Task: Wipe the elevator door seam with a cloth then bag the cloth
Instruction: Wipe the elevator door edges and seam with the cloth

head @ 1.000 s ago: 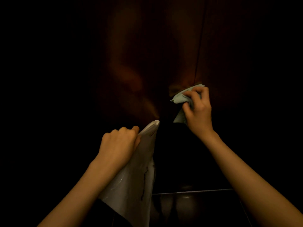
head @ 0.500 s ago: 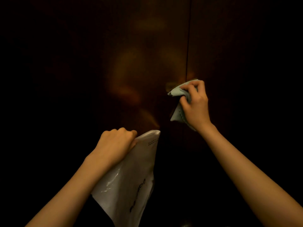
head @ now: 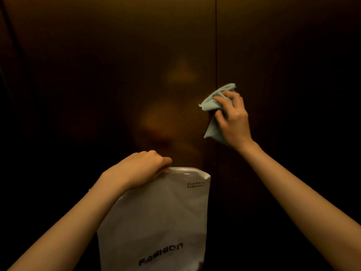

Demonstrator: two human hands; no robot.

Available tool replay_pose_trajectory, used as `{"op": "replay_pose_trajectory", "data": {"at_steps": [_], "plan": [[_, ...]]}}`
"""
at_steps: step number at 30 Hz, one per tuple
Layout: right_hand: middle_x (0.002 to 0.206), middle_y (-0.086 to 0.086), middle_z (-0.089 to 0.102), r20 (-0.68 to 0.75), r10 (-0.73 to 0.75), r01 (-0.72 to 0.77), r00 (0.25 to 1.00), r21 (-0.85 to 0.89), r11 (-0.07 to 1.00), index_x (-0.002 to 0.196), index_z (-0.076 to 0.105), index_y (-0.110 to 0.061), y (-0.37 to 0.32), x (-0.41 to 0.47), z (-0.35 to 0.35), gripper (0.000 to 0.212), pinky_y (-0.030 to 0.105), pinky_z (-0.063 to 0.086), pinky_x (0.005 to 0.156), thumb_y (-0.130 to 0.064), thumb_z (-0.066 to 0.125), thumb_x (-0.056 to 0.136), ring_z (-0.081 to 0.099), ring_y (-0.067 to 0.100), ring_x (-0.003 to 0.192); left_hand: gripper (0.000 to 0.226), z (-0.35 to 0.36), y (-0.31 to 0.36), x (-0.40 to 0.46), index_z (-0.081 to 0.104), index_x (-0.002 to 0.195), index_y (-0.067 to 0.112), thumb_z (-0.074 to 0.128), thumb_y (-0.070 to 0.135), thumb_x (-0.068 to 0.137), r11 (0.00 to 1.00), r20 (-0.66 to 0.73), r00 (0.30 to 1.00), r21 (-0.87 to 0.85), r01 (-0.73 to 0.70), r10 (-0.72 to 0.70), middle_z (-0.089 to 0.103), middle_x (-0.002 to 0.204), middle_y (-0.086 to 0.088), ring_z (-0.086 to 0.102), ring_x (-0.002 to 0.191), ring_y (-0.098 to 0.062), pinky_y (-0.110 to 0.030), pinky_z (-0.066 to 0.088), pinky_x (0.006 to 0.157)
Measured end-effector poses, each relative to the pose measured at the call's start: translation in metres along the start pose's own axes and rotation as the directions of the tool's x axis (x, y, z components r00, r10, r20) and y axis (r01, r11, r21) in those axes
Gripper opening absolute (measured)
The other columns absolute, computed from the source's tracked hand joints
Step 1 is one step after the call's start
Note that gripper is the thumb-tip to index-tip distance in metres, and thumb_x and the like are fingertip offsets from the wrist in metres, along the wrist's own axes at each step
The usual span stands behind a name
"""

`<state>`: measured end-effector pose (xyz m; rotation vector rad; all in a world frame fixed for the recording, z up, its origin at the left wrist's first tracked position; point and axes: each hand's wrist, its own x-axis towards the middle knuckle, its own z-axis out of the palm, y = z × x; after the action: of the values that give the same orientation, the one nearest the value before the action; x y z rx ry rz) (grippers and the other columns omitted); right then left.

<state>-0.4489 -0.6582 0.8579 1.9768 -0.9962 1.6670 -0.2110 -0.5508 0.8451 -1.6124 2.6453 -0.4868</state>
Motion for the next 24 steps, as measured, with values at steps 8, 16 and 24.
{"op": "replay_pose_trajectory", "data": {"at_steps": [8,16,24], "plan": [[0.128,0.02,0.054,0.003,-0.258,0.252,0.966,-0.235,0.939,0.122,0.058,0.0,0.0,0.083,-0.009,0.04,0.042,0.053,0.08,-0.014,0.045,0.087,0.048,0.036,0.118,0.022,-0.053,-0.016,0.017,0.047,0.115,0.026,0.043,0.024,0.094,0.99,-0.368,0.929,0.107,0.091,-0.046,0.047,0.111,-0.002,0.056,0.098,-0.025,-0.035,0.038,0.066],[0.15,0.009,0.034,-0.002,-0.269,0.257,0.963,-0.286,0.923,0.141,0.042,-0.014,-0.006,0.158,-0.025,0.046,0.042,0.042,0.1,-0.017,0.044,0.095,0.036,0.029,0.135,0.021,-0.101,-0.05,0.047,0.056,0.101,0.014,0.065,0.01,0.082,0.938,-0.706,0.702,0.299,0.177,0.093,0.053,0.089,-0.009,0.05,0.065,-0.02,-0.029,0.036,0.039],[0.155,0.008,0.022,-0.003,-0.274,0.252,0.962,-0.378,0.891,0.145,0.032,-0.01,-0.019,0.232,-0.045,0.05,0.037,0.03,0.109,-0.022,0.041,0.097,0.024,0.025,0.141,0.016,-0.149,-0.074,0.082,0.061,0.095,0.012,0.067,0.007,0.081,0.904,-0.831,0.529,0.345,0.252,0.17,0.057,0.083,-0.011,0.052,0.065,-0.026,-0.028,0.026,0.047]]}}
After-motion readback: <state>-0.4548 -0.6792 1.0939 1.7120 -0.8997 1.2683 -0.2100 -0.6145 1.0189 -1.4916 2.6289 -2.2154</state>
